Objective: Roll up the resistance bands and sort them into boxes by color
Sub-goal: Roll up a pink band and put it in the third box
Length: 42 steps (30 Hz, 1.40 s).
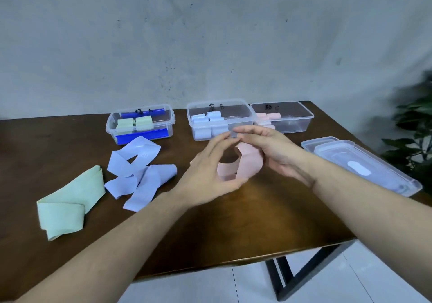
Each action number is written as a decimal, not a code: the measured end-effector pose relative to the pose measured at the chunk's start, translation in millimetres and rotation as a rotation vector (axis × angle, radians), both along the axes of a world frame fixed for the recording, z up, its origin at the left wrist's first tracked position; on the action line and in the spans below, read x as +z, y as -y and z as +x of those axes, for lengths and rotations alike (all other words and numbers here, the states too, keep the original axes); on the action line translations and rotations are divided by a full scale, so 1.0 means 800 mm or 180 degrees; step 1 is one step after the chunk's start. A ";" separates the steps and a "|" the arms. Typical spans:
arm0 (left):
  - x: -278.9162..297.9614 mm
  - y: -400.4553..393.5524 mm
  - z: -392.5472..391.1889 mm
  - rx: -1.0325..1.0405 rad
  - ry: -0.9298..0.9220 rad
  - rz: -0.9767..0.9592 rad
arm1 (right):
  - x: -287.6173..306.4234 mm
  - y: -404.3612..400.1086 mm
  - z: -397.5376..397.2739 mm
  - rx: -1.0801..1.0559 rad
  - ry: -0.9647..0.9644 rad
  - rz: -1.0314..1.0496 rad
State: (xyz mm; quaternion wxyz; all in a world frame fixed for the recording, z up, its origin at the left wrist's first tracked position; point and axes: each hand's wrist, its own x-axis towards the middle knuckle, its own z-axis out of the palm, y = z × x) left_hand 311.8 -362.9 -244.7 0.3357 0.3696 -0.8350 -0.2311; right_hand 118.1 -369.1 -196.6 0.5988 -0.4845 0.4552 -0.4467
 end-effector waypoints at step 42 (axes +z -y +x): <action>0.066 0.074 -0.023 0.1628 -0.3582 0.3269 | -0.032 -0.056 0.032 0.0513 -0.1319 0.0442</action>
